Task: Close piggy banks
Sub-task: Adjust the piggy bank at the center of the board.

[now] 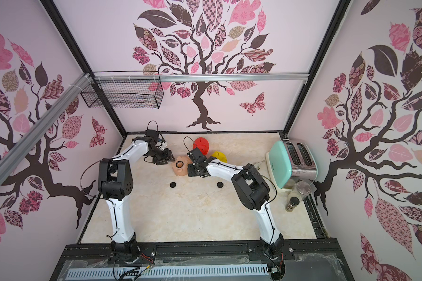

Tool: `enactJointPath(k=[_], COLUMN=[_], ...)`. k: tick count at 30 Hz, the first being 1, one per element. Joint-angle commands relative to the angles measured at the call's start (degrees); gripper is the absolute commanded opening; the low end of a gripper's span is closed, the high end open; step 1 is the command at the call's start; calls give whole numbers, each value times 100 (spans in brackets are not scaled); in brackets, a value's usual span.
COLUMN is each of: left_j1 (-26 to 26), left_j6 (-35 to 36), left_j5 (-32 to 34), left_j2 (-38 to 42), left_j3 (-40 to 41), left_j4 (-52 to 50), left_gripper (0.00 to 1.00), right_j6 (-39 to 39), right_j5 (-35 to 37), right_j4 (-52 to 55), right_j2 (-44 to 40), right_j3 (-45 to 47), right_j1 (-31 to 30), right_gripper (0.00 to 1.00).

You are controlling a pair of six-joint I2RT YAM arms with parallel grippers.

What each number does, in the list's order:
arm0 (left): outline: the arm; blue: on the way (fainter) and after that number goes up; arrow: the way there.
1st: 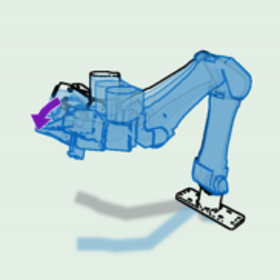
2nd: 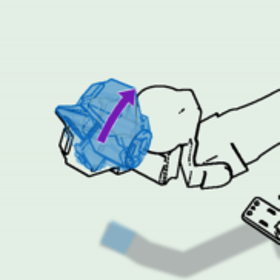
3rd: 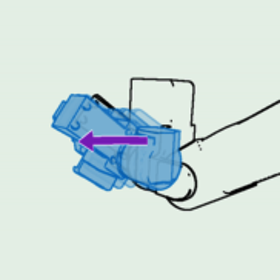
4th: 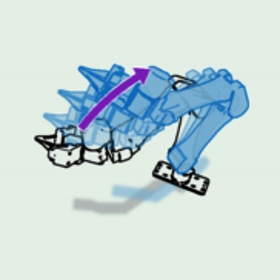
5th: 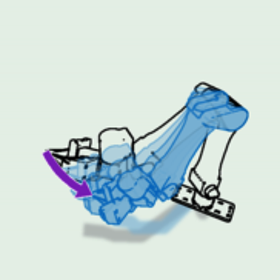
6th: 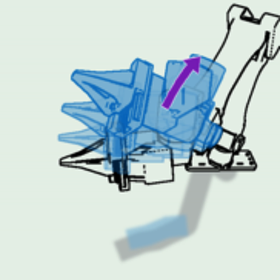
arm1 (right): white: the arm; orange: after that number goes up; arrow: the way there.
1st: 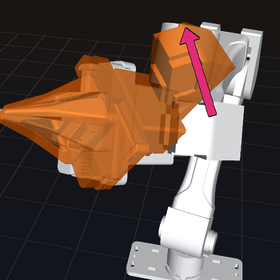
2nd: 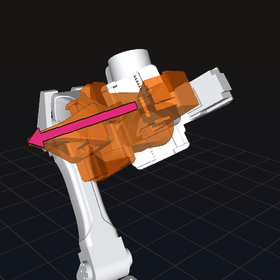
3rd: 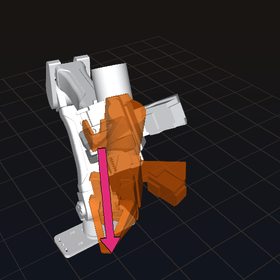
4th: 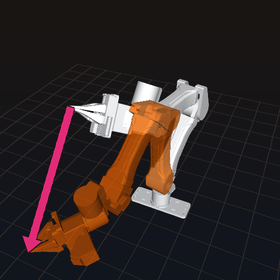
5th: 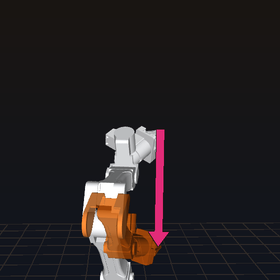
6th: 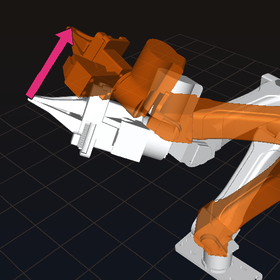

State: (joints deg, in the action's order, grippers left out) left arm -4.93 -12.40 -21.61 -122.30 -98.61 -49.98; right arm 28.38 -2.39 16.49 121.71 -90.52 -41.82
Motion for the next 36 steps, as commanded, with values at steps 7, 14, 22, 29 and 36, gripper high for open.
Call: enactJointPath(k=[7,14,22,29,36], left_j1=[-86,-157,-158,-174,-125], left_j6=[54,63,18,29,27], left_j5=[-216,-170,-256,-121,256], left_j2=[178,285,354,365,444], left_j3=[122,278,404,432,361], left_j4=[-323,-403,-504,-579,-757], left_gripper=[58,58,58,59,59], right_j6=[-118,-146,-175,-219,-221], right_j5=[-82,-129,-216,-197,-170], right_j4=[-9,-6,-36,4,21], right_j2=[262,329,319,305,205], right_j3=[-537,-632,-662,-699,-666], right_j1=[122,165,218,227,227], right_gripper=[49,49,49,49,49])
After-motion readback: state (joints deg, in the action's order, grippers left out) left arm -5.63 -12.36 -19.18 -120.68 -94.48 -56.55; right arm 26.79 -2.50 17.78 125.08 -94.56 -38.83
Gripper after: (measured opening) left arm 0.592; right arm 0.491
